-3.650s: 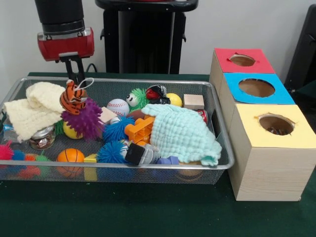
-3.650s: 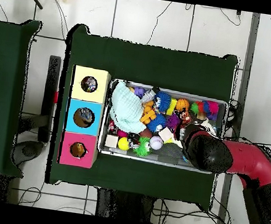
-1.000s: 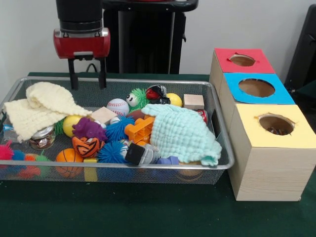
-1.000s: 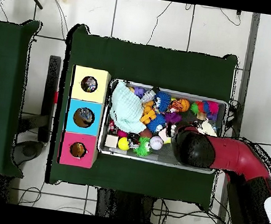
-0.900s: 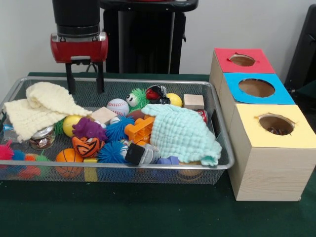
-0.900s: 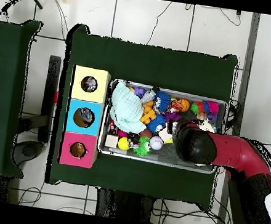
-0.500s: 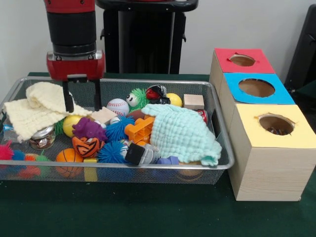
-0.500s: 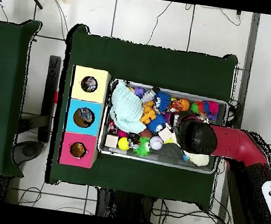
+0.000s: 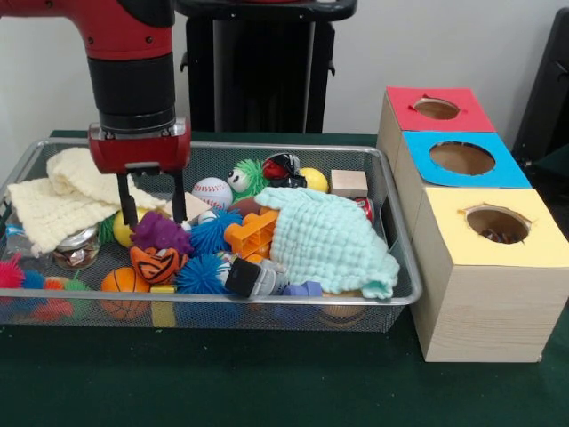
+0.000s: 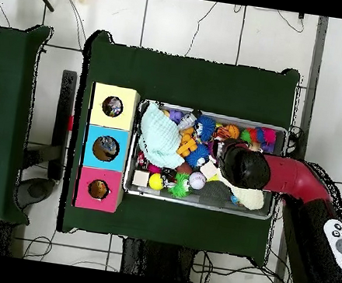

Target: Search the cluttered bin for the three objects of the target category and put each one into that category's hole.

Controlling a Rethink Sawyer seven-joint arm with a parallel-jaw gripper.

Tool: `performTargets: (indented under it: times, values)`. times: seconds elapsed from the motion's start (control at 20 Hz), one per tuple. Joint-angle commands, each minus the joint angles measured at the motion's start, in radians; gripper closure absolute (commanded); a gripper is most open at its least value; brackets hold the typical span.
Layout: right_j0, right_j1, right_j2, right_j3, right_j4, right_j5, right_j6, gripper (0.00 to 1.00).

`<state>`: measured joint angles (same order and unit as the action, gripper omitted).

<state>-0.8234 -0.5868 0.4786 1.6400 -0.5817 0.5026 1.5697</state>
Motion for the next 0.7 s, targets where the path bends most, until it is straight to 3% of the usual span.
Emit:
performTargets:
  times: [0.05, 0.5, 0.7]
  values:
    - [0.003, 0.065, -0.024, -0.070, -0.044, -0.063, 0.025, 0.00]
    - [0.010, 0.101, -0.031, -0.108, -0.059, -0.110, 0.026, 0.00]
    - [0.013, 0.123, -0.041, -0.113, -0.078, -0.180, 0.043, 0.00]
